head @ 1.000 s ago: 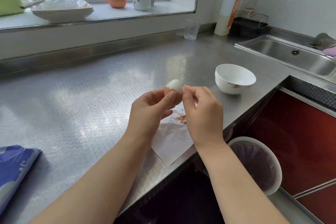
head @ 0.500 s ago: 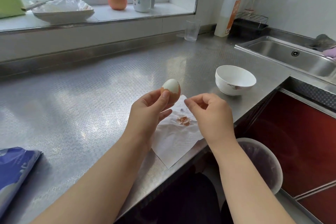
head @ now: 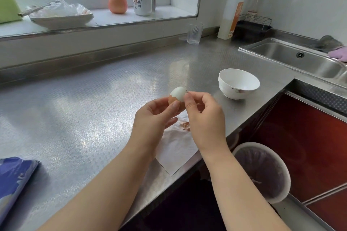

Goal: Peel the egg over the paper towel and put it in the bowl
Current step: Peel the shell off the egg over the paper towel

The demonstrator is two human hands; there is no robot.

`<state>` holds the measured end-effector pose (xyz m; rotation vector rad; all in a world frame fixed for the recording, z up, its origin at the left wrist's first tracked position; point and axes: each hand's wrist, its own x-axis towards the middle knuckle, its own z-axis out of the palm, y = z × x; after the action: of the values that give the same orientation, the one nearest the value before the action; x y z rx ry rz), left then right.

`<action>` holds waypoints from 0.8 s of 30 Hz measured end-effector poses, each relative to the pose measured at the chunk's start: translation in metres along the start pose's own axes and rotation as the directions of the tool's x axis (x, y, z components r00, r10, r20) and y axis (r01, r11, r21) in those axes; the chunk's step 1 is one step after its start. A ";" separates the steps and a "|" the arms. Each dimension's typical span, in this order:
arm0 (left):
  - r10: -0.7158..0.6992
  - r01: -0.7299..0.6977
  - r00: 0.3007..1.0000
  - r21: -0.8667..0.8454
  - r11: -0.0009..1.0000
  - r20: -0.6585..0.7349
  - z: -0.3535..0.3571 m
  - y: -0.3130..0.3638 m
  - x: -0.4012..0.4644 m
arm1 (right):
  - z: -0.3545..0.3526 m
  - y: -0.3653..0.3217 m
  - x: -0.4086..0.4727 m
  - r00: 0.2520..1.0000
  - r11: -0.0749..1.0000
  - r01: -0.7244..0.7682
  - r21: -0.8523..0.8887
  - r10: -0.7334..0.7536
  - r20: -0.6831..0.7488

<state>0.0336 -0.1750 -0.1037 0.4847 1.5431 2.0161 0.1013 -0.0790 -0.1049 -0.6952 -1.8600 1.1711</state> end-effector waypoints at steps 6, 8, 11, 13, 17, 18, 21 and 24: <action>0.045 -0.041 0.998 0.086 0.995 -0.052 0.000 0.000 0.000 | 0.004 0.002 0.000 0.996 0.993 0.067 -0.097 -0.072 -0.049; 0.065 -0.057 0.996 0.108 0.992 -0.066 0.001 0.000 0.000 | 0.004 0.001 0.000 0.994 0.986 0.085 -0.142 -0.093 -0.051; 0.082 -0.071 0.994 0.138 0.988 -0.076 0.001 0.000 0.001 | 0.004 -0.001 0.000 0.992 0.976 0.103 -0.191 -0.115 -0.052; 0.092 -0.079 0.992 0.152 0.985 -0.085 0.001 -0.001 0.001 | 0.003 -0.002 0.000 0.990 0.967 0.114 -0.228 -0.129 -0.049; 0.110 -0.096 0.991 0.173 0.980 -0.076 0.002 0.000 0.000 | 0.002 -0.002 0.001 0.984 0.940 0.133 -0.313 -0.163 -0.070; 0.111 -0.098 0.992 0.176 0.979 -0.066 0.002 0.000 -0.001 | 0.001 -0.002 0.003 0.981 0.934 0.144 -0.327 -0.179 -0.078; 0.092 -0.086 0.995 0.160 0.983 -0.026 0.003 0.001 -0.002 | 0.000 -0.002 0.007 0.977 0.922 0.157 -0.354 -0.198 -0.081; 0.062 -0.063 0.998 0.141 0.988 0.010 0.001 0.001 -0.001 | -0.005 -0.004 0.012 0.993 0.941 0.107 -0.322 -0.119 -0.019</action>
<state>0.0345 -0.1752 -0.1022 0.6003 1.6951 1.9579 0.0993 -0.0688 -0.0962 -0.7702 -2.0517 0.7835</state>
